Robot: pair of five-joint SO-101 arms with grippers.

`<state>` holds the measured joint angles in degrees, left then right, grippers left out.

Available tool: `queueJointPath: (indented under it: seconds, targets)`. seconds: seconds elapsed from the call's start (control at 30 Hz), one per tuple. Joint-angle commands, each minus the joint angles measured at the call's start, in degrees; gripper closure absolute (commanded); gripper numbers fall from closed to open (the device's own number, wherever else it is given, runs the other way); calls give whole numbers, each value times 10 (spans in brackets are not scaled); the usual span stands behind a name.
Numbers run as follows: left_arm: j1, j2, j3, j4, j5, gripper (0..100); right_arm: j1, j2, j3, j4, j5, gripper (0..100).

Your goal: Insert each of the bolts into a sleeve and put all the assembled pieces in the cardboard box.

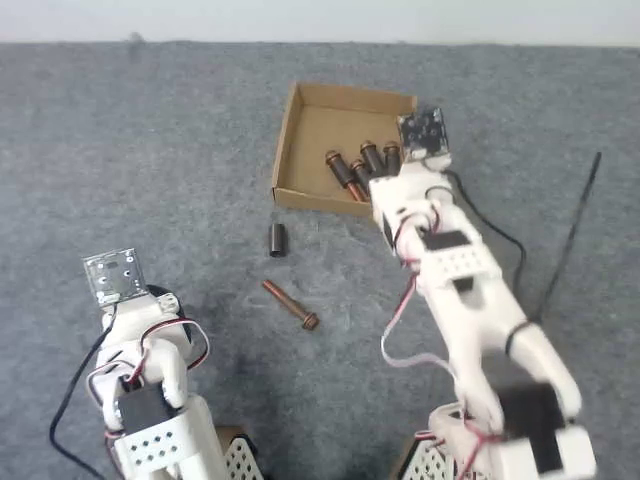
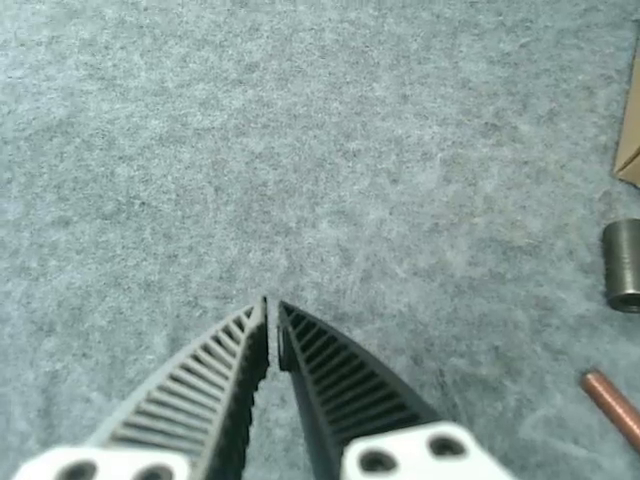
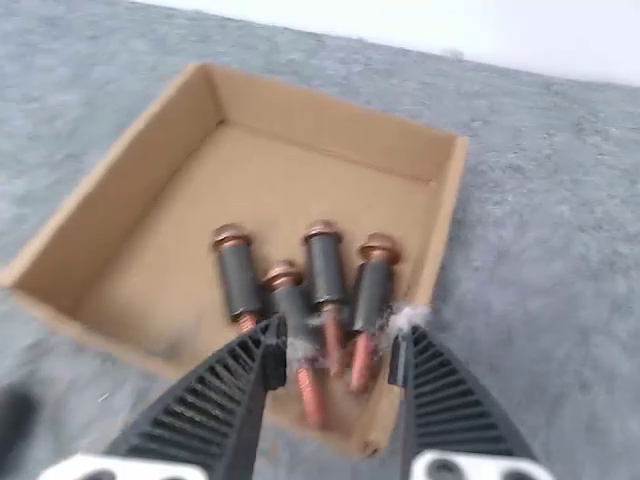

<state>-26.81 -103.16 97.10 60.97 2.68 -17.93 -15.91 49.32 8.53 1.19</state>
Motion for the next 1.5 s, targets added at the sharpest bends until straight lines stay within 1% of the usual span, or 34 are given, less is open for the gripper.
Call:
queueJointPath:
  seconds: [0.0,0.13,0.27,0.33,0.4,0.67,0.87,0.93,1.1,1.2,1.3,1.47]
  targets:
    - [-4,-11,-6,4,-6,986,-36,-112,41,19,2,844]
    - [-4,-11,-6,4,-6,986,-95,-186,72,80,1,844]
    - [-4,-11,-6,4,-6,986,-161,-218,73,140,-1,844]
    - [-3,-11,-6,4,-6,986,-186,-219,72,146,-21,844]
    - [-3,-11,-6,4,-6,986,-201,-219,71,147,-61,844]
    - [-2,-11,-6,4,-7,986,-234,-218,71,145,-135,844]
    - [-2,-11,-6,4,-7,985,-270,-191,68,153,-145,843]
    - [-2,-11,-6,4,-7,985,-276,-167,52,165,-145,843]
    - [-1,-11,-6,4,-7,985,-276,-95,-34,250,-152,840]
    - [-1,-11,-6,4,-7,985,-276,-51,-84,280,-191,839]
    - [-1,-11,-6,4,-7,985,-276,-16,-117,292,-209,839]
    - [-1,-11,-6,4,-7,985,-276,32,-145,286,-208,839]
